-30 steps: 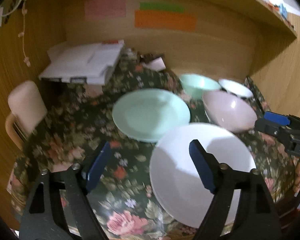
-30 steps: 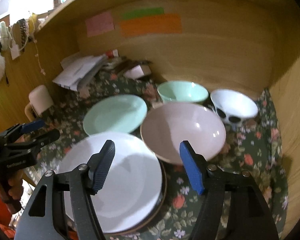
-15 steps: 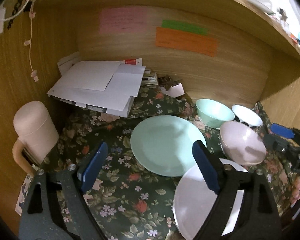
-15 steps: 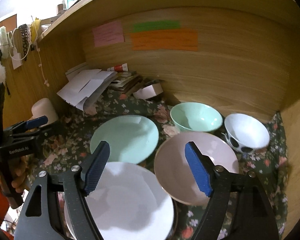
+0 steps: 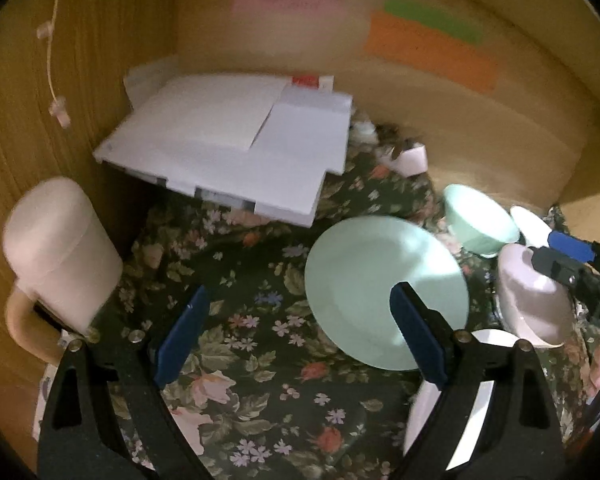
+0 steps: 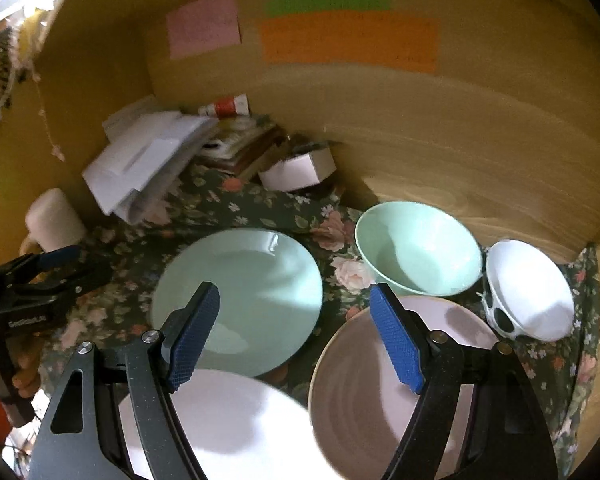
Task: Organize plates and bowls
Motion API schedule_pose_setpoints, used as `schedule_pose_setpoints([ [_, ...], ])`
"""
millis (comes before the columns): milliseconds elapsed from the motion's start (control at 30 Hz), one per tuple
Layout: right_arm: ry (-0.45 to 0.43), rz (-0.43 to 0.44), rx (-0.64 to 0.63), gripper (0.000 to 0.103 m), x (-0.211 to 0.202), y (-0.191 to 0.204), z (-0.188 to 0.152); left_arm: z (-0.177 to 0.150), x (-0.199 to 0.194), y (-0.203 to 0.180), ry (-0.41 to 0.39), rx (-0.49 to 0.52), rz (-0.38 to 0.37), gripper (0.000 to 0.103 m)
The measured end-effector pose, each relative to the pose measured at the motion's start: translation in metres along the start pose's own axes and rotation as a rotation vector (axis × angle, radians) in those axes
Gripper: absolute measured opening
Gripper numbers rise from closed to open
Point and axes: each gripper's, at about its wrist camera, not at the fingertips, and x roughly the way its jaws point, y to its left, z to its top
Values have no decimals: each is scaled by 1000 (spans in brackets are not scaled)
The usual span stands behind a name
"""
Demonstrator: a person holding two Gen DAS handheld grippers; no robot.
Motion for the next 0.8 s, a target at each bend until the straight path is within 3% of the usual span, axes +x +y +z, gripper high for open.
schedule_pose_setpoints([
  [200, 89, -5, -17, 75, 36, -3, 4, -5, 26, 10, 48, -35, 1, 92],
  [333, 154, -1, -45, 59, 58, -2, 8, -8, 36, 11, 57, -15, 1, 91],
  [533, 253, 2, -72, 45, 88, -3, 16, -11, 55, 3, 120, 50, -41, 80],
  [800, 380, 17, -55, 36, 119, -11, 19, -13, 68, 10, 145, 2, -52, 80],
])
